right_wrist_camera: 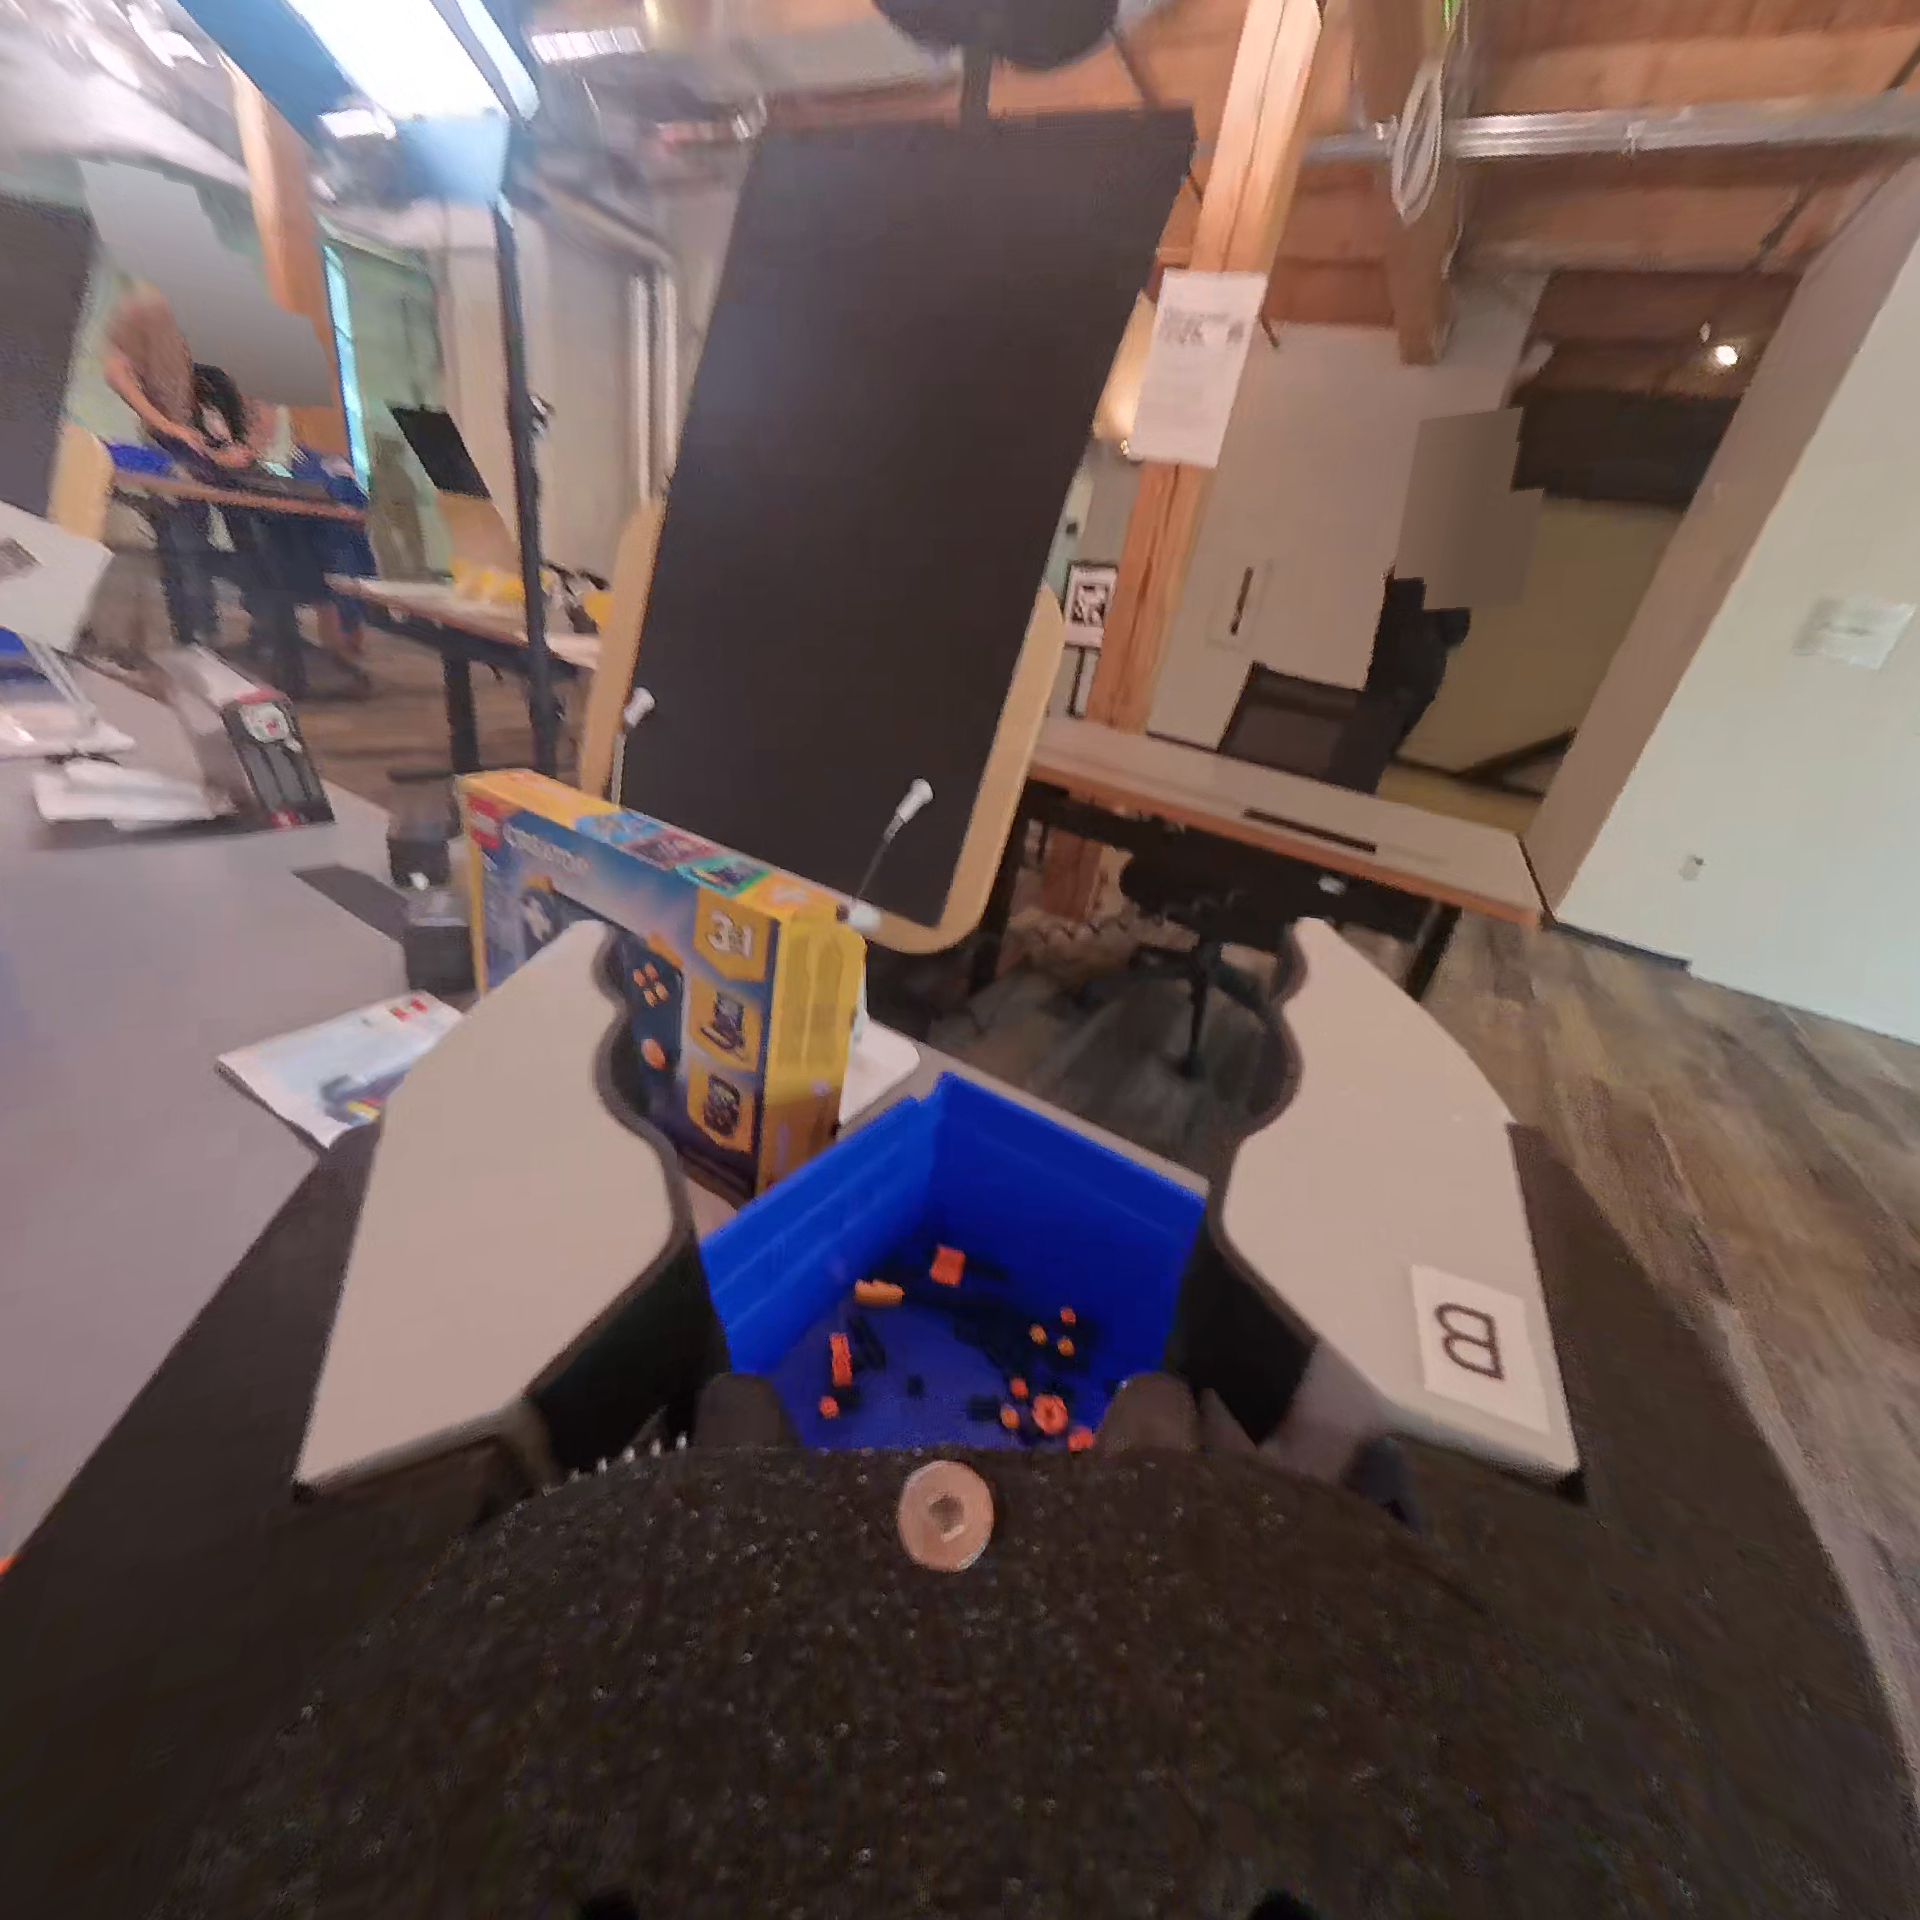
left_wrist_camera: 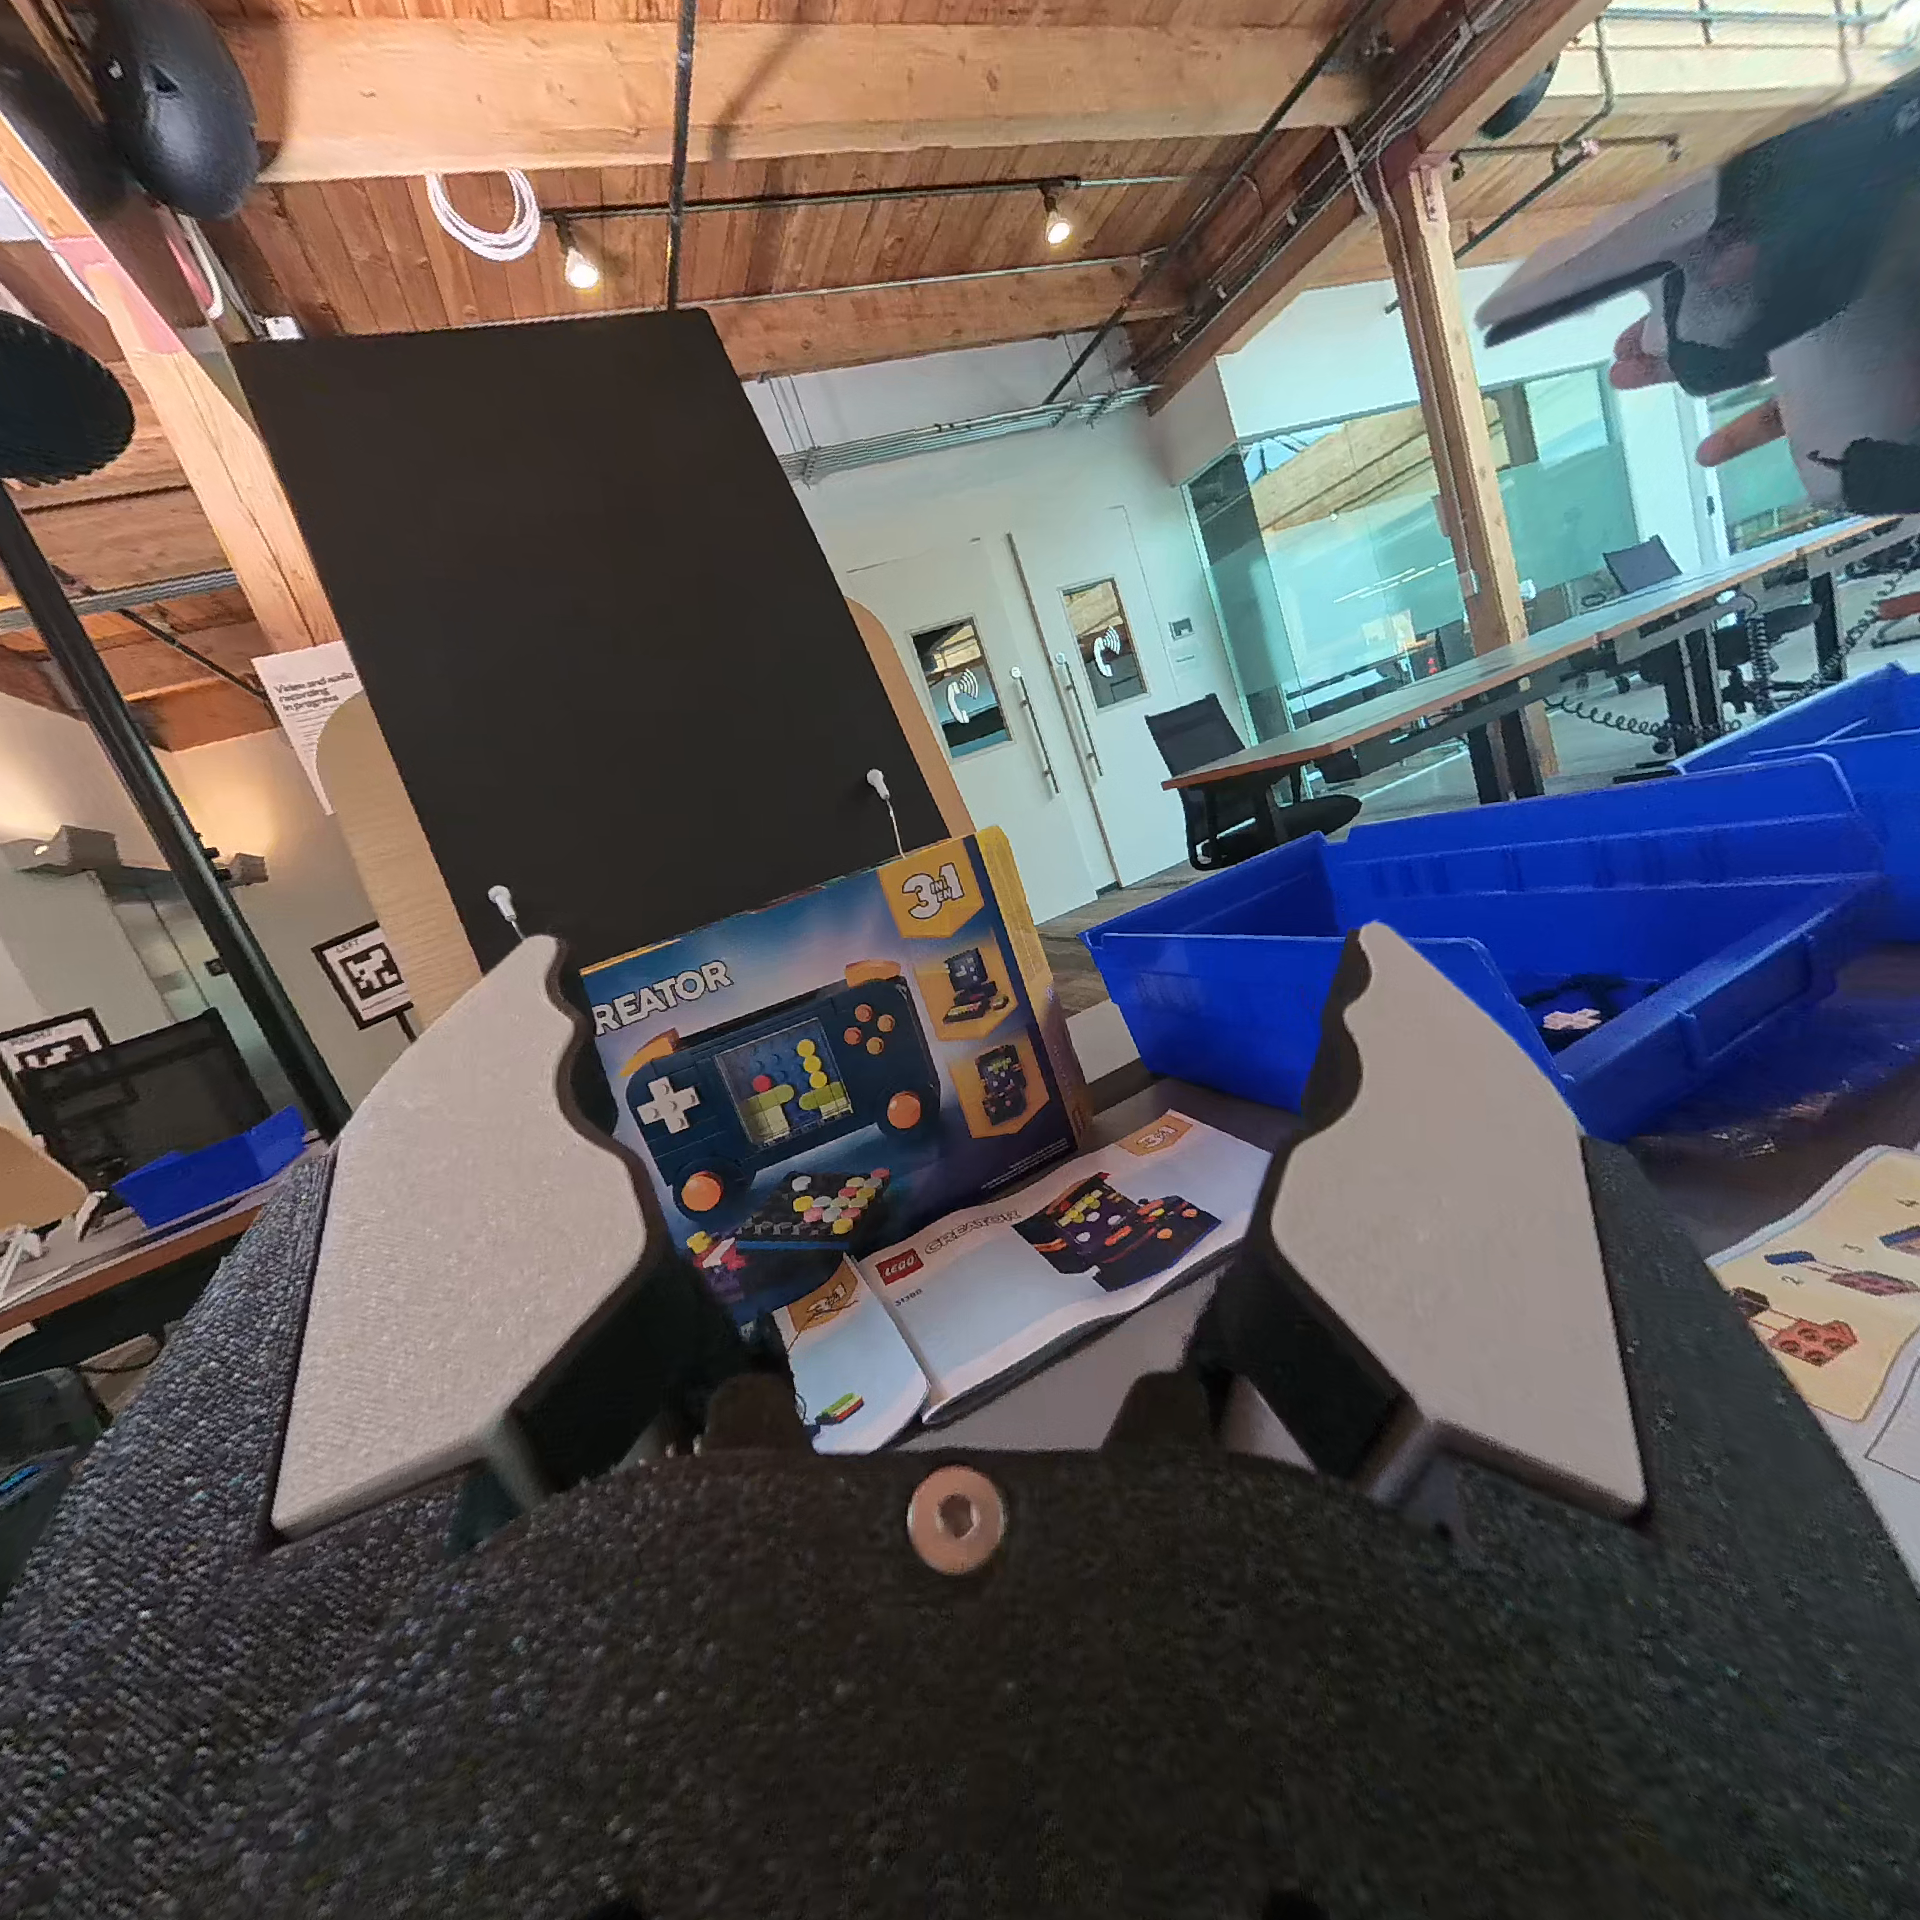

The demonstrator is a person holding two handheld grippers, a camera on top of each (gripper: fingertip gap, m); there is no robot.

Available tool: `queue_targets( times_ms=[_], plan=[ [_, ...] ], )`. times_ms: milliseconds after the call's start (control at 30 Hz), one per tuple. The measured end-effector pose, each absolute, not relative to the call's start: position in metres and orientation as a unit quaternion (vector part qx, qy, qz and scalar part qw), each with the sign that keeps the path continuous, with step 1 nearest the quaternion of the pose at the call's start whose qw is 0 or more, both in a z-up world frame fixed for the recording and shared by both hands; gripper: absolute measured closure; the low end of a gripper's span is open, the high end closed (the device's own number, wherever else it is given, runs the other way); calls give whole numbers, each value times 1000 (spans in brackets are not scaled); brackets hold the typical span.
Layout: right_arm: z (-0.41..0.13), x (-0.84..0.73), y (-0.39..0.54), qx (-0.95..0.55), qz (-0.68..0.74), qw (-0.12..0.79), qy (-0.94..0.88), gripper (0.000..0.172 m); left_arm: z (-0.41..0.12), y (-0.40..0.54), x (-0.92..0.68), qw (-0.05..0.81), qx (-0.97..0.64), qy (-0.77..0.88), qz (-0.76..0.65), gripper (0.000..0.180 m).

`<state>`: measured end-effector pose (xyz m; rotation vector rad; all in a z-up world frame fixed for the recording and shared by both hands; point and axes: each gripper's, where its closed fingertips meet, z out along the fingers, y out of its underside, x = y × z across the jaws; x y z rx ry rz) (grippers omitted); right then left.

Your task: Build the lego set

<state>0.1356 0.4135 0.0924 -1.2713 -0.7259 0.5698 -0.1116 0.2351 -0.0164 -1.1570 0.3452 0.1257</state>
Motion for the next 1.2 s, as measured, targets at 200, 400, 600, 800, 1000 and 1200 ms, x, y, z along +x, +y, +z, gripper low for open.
queue_targets(
  times_ms=[200,400,600,800,1000,1200],
  plan=[
    [44,140,419,-647,202,615,-403,165,-19,236,-112,818,-547,164,66,50],
    [-19,124,423,-715,157,484,-480,166,-26,241,-109,808,-559,175,68,51],
    [-84,107,424,-770,165,330,-520,170,-31,243,-108,801,-567,182,68,51],
    [-68,131,448,-792,131,388,-453,172,-32,243,-106,799,-568,184,66,51],
    [-89,170,448,-838,87,332,-424,162,-34,244,-104,795,-570,193,71,51],
    [-87,167,455,-837,82,346,-416,170,-37,245,-102,791,-574,200,73,52]
  ],
)
